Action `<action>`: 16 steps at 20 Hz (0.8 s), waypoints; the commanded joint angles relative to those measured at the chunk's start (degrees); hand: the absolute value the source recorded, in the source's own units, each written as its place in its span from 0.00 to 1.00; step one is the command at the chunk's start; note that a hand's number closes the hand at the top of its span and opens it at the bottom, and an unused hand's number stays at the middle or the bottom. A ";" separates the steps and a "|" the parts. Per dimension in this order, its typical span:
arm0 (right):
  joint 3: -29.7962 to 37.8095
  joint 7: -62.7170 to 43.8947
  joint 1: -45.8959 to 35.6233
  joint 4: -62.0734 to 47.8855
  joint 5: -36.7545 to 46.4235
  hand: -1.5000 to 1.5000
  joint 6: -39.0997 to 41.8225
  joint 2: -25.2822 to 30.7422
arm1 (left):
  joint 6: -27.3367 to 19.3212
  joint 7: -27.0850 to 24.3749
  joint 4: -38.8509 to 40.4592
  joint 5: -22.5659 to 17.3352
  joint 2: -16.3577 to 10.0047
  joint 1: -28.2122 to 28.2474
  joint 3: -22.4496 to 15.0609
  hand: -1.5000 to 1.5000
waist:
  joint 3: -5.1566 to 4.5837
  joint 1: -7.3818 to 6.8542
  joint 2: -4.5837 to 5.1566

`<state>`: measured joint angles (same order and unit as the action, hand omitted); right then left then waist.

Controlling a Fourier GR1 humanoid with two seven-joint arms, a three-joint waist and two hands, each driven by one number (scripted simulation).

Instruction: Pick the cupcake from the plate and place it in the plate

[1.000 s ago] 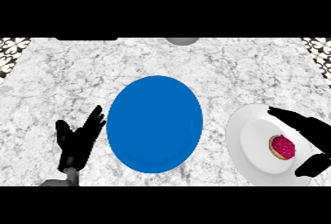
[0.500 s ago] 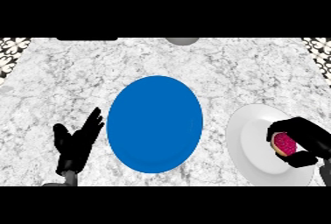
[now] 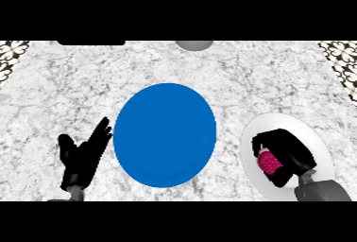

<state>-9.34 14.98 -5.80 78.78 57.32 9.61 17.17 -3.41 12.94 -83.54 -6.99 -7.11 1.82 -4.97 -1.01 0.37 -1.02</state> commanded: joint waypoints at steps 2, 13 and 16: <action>-5.49 -12.73 1.02 3.10 2.64 1.00 -4.66 -15.86 | 0.07 0.47 0.51 0.06 0.18 0.09 -0.31 0.50 | 0.56 -0.39 -0.35; -18.68 -36.84 -2.21 14.98 4.02 1.00 -28.12 -17.12 | 0.59 0.67 1.52 -0.19 0.30 0.46 -0.54 0.50 | 0.94 -1.78 -1.02; -21.83 -44.57 -1.76 17.44 4.37 1.00 -35.22 -17.15 | 0.56 0.22 1.70 0.06 0.66 0.83 -0.95 0.50 | 0.96 -1.52 -0.88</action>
<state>-27.29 -20.94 -7.59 93.22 61.09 -17.81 0.42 -2.93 13.29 -82.40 -6.97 -6.76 2.08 -5.62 -0.06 -1.16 -2.07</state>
